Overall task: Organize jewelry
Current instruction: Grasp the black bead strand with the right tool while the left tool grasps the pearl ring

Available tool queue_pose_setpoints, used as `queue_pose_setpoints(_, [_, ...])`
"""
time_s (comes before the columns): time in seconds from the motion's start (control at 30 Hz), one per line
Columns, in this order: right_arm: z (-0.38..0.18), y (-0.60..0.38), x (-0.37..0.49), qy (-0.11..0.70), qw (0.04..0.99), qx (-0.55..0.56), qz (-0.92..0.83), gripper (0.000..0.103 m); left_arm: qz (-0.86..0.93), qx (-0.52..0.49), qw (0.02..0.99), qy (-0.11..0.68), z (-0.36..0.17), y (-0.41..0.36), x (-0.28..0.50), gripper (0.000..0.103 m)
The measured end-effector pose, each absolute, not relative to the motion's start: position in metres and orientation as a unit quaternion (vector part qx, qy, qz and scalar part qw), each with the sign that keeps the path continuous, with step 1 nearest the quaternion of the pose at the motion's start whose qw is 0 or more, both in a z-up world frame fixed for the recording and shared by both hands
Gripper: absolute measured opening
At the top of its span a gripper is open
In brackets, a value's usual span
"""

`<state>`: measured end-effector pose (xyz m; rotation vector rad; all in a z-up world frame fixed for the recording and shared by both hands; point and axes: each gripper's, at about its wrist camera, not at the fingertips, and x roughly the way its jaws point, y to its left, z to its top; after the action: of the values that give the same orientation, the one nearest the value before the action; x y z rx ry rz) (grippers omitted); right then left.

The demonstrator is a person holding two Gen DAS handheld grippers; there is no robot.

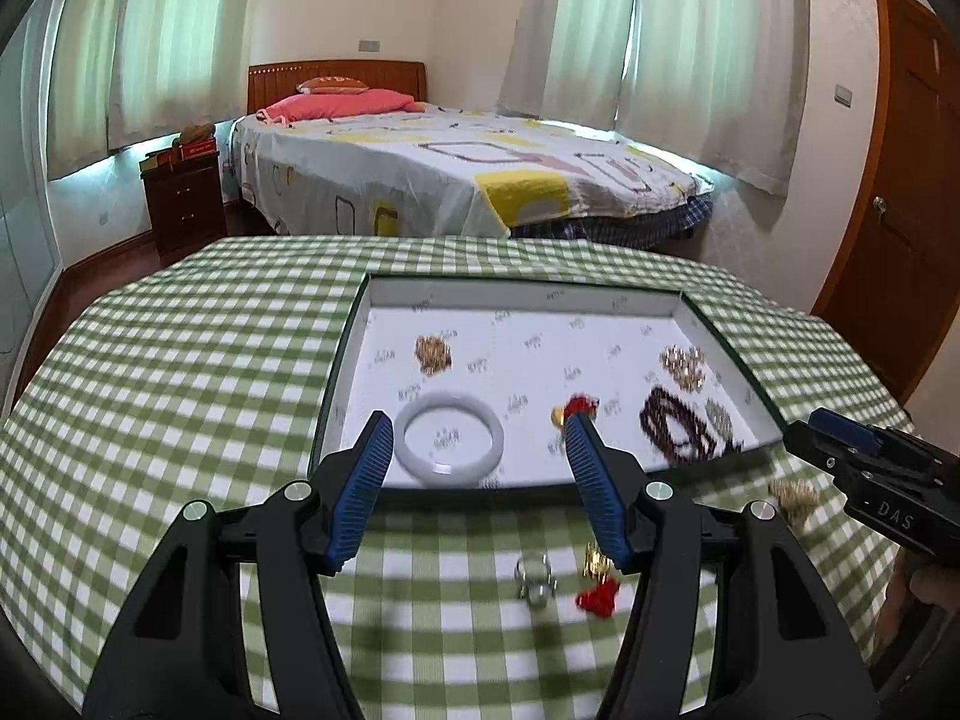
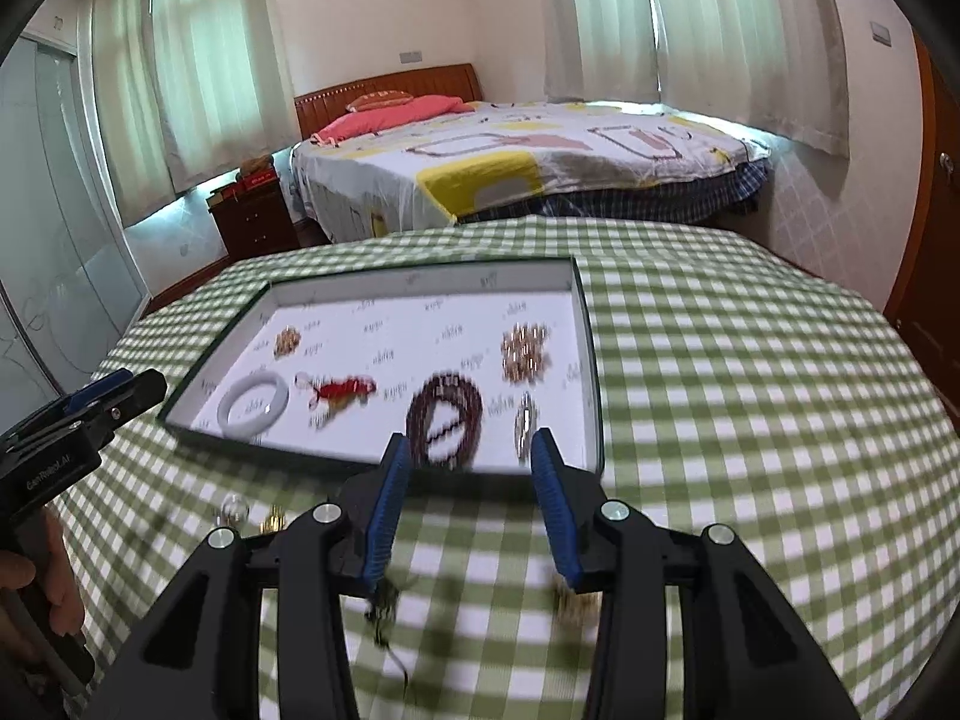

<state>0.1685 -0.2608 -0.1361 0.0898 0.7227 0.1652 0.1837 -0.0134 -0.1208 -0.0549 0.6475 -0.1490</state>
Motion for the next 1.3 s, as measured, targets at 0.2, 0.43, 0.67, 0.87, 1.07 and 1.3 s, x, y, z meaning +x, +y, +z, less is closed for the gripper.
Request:
queue_pose_setpoints(0.2, [-0.152, -0.253, 0.153, 0.372, 0.923, 0.043, 0.091, 0.042, -0.063, -0.032, 0.941, 0.332, -0.132, -0.004, 0.166, 0.059])
queue_pose_setpoints(0.43, [-0.165, -0.233, 0.149, 0.386, 0.914, 0.031, 0.119, 0.042, -0.055, -0.032, 0.938, 0.340, -0.138, 0.005, 0.156, 0.059])
queue_pose_setpoints(0.67, [-0.176, -0.217, 0.156, 0.405, 0.904, 0.008, 0.141, 0.040, -0.051, -0.037, 0.934, 0.352, -0.146, 0.009, 0.156, 0.059])
queue_pose_setpoints(0.87, [-0.185, -0.211, 0.164, 0.425, 0.893, -0.005, 0.145, 0.036, -0.051, -0.037, 0.931, 0.359, -0.151, 0.007, 0.159, 0.058])
queue_pose_setpoints(1.07, [-0.187, -0.213, 0.162, 0.430, 0.891, -0.012, 0.144, 0.023, -0.056, -0.035, 0.929, 0.365, -0.155, 0.002, 0.161, 0.058])
queue_pose_setpoints(1.3, [-0.185, -0.224, 0.156, 0.422, 0.898, 0.000, 0.126, 0.022, -0.064, -0.030, 0.926, 0.371, -0.160, -0.007, 0.162, 0.058])
